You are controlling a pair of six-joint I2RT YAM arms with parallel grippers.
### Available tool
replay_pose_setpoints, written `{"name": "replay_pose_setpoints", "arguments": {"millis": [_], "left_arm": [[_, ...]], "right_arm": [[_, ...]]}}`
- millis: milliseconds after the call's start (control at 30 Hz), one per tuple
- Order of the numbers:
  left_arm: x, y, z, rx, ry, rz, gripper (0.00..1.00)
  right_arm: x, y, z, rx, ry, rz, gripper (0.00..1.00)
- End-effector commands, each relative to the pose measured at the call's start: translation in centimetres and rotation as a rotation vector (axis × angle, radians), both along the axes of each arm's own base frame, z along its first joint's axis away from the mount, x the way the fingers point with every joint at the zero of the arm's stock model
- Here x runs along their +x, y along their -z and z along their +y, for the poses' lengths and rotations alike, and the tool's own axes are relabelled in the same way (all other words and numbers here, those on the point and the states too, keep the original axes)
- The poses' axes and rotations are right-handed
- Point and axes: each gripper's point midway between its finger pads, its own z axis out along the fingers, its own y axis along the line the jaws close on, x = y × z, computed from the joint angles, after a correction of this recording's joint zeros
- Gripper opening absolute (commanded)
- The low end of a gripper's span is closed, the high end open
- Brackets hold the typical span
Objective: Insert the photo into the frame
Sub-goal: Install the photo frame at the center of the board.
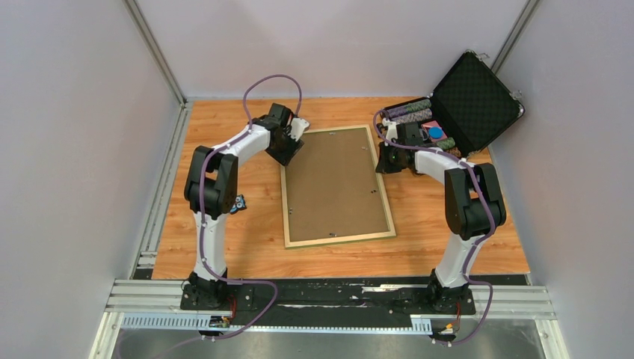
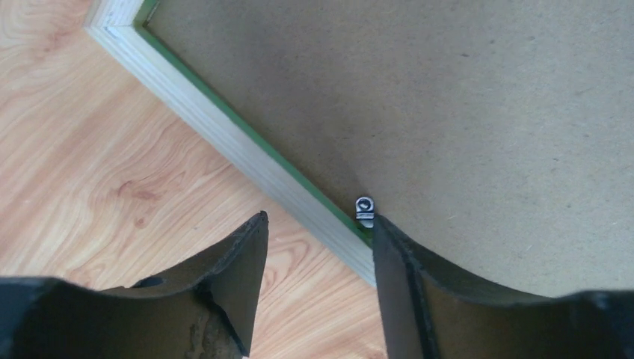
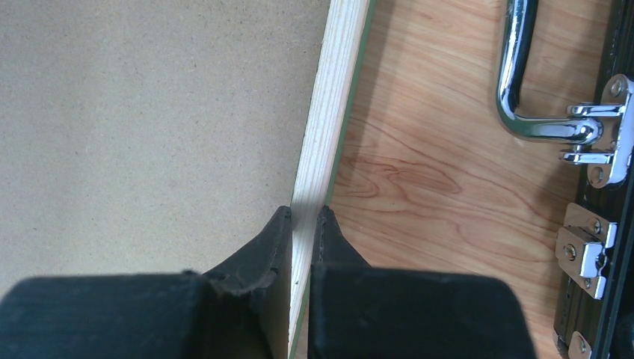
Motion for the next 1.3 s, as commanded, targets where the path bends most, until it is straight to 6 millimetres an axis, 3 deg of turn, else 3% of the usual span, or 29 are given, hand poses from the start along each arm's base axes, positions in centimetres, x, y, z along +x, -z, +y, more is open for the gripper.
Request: {"name": "replay_pose_setpoints", "arguments": {"millis": [0,233,533,733,967,1267], "left_arm": [[0.5,-0.9,-0.1,0.018,0.051,-0.052,0.69],[-0.3,-4.2,-0.5,-0.040,0.025,-0.075,0.85],[-7.0,-5.7,-1.2,-0.156,0.068,0.064,0.93],[-11.6,-5.1,-1.5,-0.160,0.109,0.102,0.96],[-15.7,-2.6,-2.5,-0.129,0.149,0.170,0.99],[-16.9,-0.4,-2.6,-0.080,0.114,0.199,0.98]], "right_arm": [[-0.9,0.6,-0.2,-0.039,-0.046,0.035,0.00],[-1.0,0.4,-0.1,-0.030,-0.046,0.035,0.00],[-1.2,0.1,0.3,-0.008,-0.063,0.031,0.00],[-1.1,-0.4,0.8,0.016,-0.082,0.018,0.00],[-1.0,-0.1,0.8,0.014,-0.085,0.018,0.00],[-0.9,0.1,0.5,-0.005,-0.079,0.015,0.00]]}}
